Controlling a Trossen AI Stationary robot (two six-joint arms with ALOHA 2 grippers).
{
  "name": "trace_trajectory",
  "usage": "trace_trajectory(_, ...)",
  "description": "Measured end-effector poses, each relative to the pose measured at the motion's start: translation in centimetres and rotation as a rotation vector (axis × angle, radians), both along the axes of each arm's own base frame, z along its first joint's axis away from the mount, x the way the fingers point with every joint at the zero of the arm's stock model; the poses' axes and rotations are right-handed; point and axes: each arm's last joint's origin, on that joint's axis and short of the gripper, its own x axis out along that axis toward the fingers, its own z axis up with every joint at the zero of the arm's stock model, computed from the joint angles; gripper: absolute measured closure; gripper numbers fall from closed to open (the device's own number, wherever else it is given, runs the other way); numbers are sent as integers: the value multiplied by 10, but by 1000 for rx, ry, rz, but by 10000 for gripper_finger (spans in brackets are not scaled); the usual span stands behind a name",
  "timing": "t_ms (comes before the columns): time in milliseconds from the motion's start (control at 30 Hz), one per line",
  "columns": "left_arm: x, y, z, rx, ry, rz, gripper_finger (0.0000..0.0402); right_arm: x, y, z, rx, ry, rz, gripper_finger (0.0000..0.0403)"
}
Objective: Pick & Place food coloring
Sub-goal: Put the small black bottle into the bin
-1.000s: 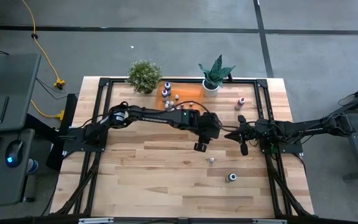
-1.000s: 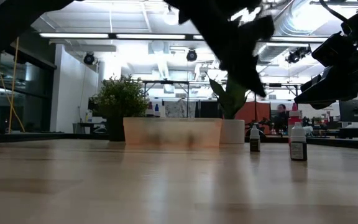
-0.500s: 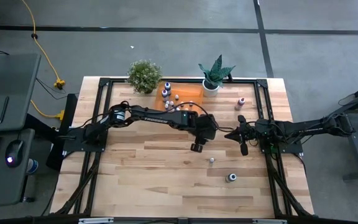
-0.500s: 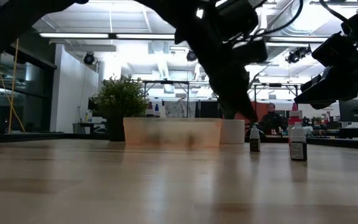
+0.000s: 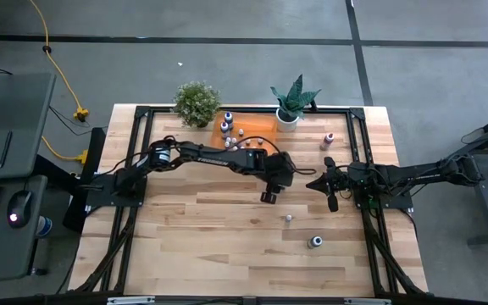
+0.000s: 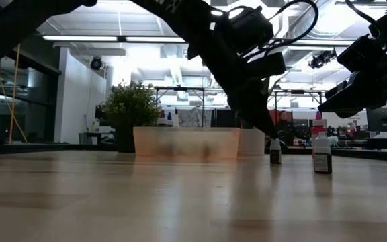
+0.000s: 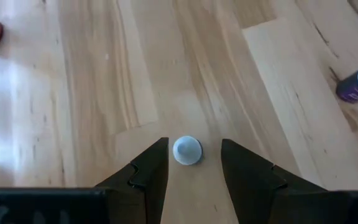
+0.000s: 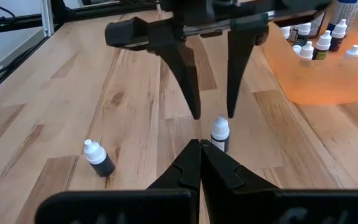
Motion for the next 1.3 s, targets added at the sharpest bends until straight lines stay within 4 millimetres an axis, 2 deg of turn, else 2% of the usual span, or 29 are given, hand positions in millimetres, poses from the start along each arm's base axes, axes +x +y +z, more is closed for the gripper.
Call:
trace_trajectory(200, 2, 6, 1, -19, -31, -6, 259, 0, 0, 0, 0, 0, 1, 402)
trace_trajectory(467, -2, 8, -14, -35, -28, -5, 259, 0, 0, 0, 0, 0, 1, 402)
trace_trajectory(1067, -1, 10, -13, -79, -50, -11, 259, 0, 0, 0, 0, 0, 1, 402)
trace_trajectory(1200, 2, 10, -30, -110, -23, 24, 259, 0, 0, 0, 0, 0, 0, 402)
trace_trajectory(1300, 5, 10, -31, -125, -50, 38, 259, 0, 0, 0, 0, 0, 0, 402)
